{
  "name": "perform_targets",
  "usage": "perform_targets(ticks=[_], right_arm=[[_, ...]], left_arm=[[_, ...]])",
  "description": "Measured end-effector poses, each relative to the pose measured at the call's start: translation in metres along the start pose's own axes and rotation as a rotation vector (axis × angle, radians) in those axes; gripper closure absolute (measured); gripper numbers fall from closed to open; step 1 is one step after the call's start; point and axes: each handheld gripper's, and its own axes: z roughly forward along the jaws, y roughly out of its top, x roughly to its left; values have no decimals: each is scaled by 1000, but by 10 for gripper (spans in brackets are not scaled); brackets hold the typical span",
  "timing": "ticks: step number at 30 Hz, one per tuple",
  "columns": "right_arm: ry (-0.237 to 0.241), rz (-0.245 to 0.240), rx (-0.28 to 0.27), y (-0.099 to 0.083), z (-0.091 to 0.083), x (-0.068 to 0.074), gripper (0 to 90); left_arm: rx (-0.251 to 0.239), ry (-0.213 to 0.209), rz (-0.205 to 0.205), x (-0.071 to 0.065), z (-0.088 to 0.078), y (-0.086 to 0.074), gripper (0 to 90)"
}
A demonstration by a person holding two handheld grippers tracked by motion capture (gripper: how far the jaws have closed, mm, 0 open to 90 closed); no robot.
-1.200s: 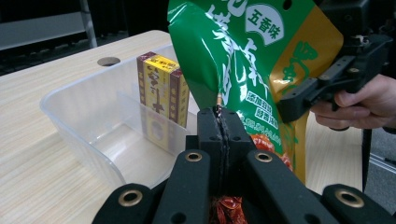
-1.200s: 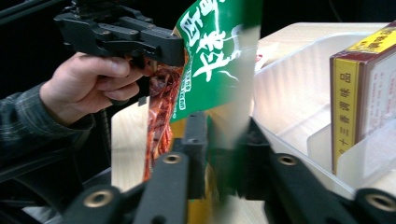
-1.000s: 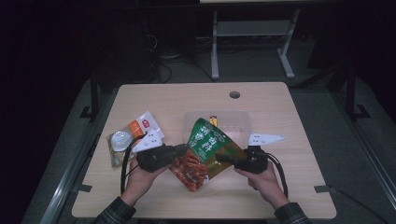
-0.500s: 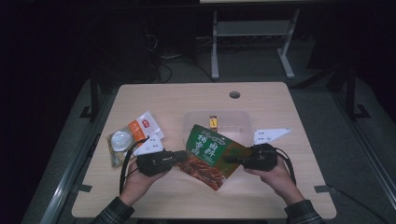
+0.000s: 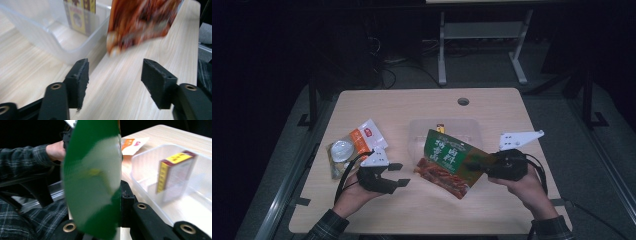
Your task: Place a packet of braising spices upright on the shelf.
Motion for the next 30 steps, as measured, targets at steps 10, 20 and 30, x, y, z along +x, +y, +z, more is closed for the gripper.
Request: perform_targets(ticks=[10,20,30], right_arm=[[-161,35,12,5,-49,-3,898],[-261,63,-15,14,-71,-14,899],[-314,68,-44,28,-62,-37,899]], left_arm=[[51,19,-19,7,-7,-21,310],[58,31,-33,11,-7,-25,259],[56,27,-32,13,-6,-26,236]])
